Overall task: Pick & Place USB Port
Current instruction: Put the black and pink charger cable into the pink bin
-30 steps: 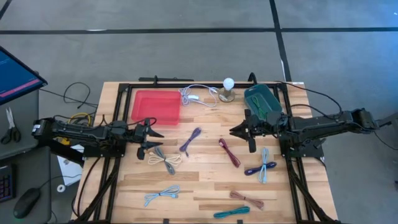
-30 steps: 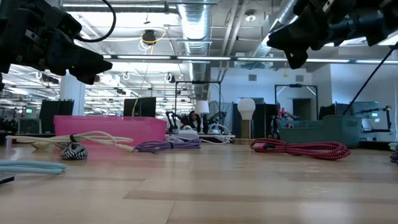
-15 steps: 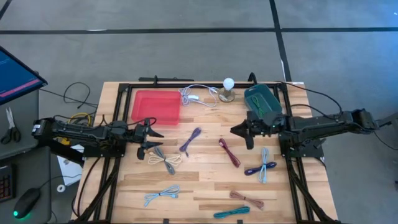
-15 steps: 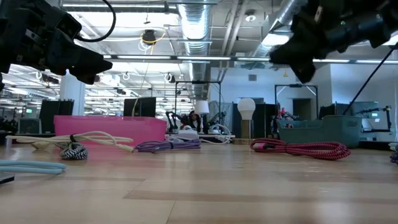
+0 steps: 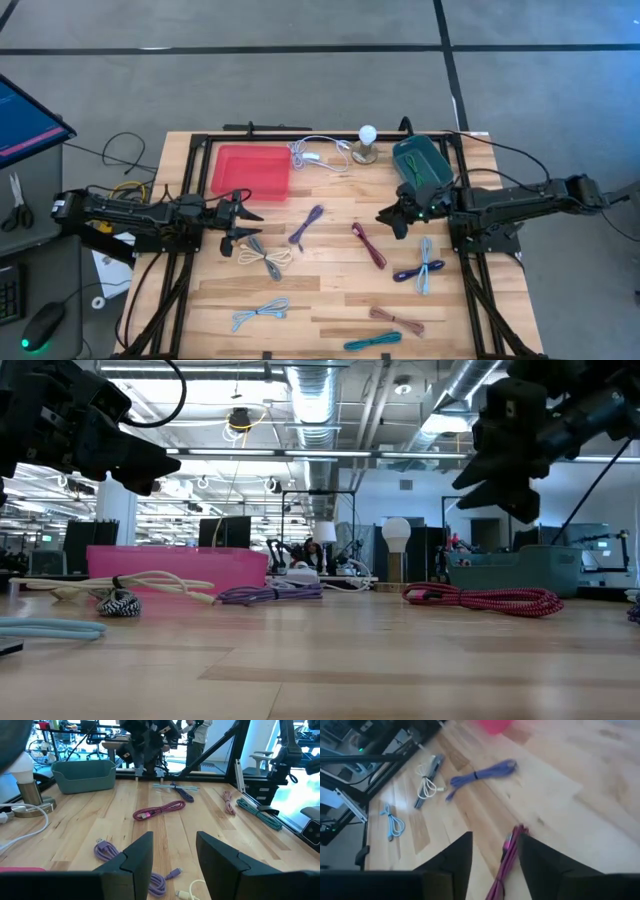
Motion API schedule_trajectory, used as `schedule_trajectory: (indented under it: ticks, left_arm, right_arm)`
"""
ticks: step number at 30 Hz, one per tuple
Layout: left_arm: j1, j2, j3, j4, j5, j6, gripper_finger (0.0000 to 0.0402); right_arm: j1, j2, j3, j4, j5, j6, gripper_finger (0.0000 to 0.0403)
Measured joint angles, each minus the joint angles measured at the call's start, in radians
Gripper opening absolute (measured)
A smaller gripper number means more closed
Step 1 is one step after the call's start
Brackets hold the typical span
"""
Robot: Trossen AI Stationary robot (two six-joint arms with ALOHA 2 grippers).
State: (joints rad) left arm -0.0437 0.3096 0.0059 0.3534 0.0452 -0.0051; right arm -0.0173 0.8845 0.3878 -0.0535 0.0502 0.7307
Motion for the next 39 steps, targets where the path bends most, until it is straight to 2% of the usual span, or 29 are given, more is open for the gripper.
schedule_trajectory:
  ticks: [6,12,20,30,39]
  left_arm:
    - [0.000,0.000,0.000,0.000,0.000,0.000,0.0149]
    - [0.000,0.000,0.000,0.000,0.000,0.000,0.0149]
    - [0.000,0.000,0.000,0.002,0.000,0.000,0.0149]
    - [0.000,0.000,0.000,0.004,0.000,0.000,0.0149]
    - [0.000,0.000,0.000,0.004,0.000,0.000,0.0149]
  right_arm:
    - [0.043,0.000,0.025,-0.078,0.000,0.080,0.0167]
    - [0.090,0.038,0.089,-0.152,0.026,0.086,0.0156]
    - [0.103,0.215,0.172,-0.163,0.029,0.090,0.0142]
    - [0.102,0.445,0.213,-0.204,0.024,0.125,0.0165]
    - [0.115,0.578,0.213,-0.087,-0.081,0.136,0.0169]
